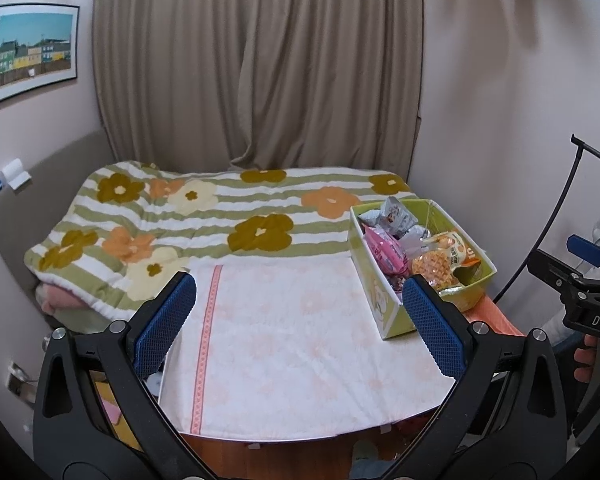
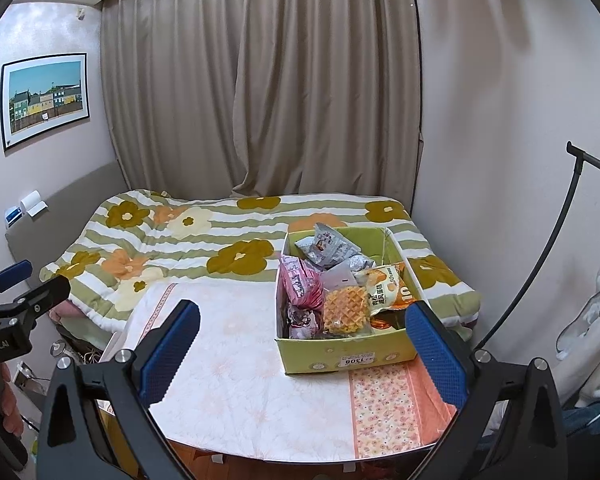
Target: Organize snacks
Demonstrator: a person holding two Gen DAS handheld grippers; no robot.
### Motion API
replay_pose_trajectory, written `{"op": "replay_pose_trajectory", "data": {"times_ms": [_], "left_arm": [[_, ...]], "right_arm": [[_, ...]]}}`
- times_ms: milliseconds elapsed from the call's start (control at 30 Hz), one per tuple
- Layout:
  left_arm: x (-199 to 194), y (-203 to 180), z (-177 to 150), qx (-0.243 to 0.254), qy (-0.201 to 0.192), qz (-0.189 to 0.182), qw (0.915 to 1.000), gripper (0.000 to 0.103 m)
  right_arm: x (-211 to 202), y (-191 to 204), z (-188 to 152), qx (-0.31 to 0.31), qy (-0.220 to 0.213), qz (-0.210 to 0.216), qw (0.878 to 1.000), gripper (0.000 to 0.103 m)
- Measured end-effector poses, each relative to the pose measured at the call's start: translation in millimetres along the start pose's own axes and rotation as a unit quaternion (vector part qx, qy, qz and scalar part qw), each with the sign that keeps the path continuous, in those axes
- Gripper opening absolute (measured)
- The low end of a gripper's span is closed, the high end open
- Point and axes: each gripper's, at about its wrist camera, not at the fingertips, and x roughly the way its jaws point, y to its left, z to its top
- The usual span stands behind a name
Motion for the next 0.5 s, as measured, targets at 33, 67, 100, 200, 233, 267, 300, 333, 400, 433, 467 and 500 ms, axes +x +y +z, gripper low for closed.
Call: {"op": "replay_pose_trajectory", "data": {"times_ms": [33,67,100,200,233,267,300,333,400,433,467,500], "left_arm": [[-0.2,0.1,-0.3,0.000,0.000,0.000,1.0000,0.103],[-0.5,0.6,-0.3,0.000,0.000,0.000,1.0000,0.103],[-0.9,1.2,-0.2,0.000,0.000,0.000,1.0000,0.103],[-0.9,0.7,0.0,0.001,-0.001,-0.001,1.0000,0.103],[-0.1,0.6,1.2,0.001,-0.001,-0.001,1.0000,0.103],[0.2,0.2,1.7,0.001,-0.001,-0.001,1.0000,0.103],[0.5,-0.1,2.0,0.001,-0.002,-0.001,1.0000,0.103],[2.2,-0.1,3.6,0.001,-0.002,-0.002,1.0000,0.103],[4.4,-0.7,5.8,0.001,-0.002,-0.005,1.0000,0.103],[5.2,-1.3,6.8,0.002,-0.002,-0.005,1.0000,0.103],[5.1,-1.6,6.9,0.003,-0.002,-0.005,1.0000,0.103],[5.5,-2.2,6.9,0.004,-0.002,-0.005,1.0000,0.103]], "right_arm": [[0.2,-0.2,0.2,-0.001,0.000,0.000,1.000,0.102],[0.2,-0.4,0.3,-0.001,0.000,0.000,1.000,0.102],[0.1,-0.5,0.1,-0.001,0.000,0.000,1.000,0.102],[1.0,-1.1,0.2,-0.001,0.000,-0.001,1.000,0.102],[1.0,-1.4,0.0,-0.001,0.000,-0.001,1.000,0.102],[0.8,-1.4,-0.1,0.000,0.000,0.000,1.000,0.102],[0.9,-1.4,0.0,0.000,0.000,0.000,1.000,0.102],[1.0,-1.4,0.1,-0.001,0.000,0.000,1.000,0.102],[1.1,-1.5,0.1,-0.001,0.001,0.000,1.000,0.102],[1.2,-1.6,0.1,-0.001,0.001,0.000,1.000,0.102],[0.8,-1.4,-0.3,-0.001,0.001,0.001,1.000,0.102],[0.4,-1.9,-1.3,0.000,0.000,0.001,1.000,0.102]]}}
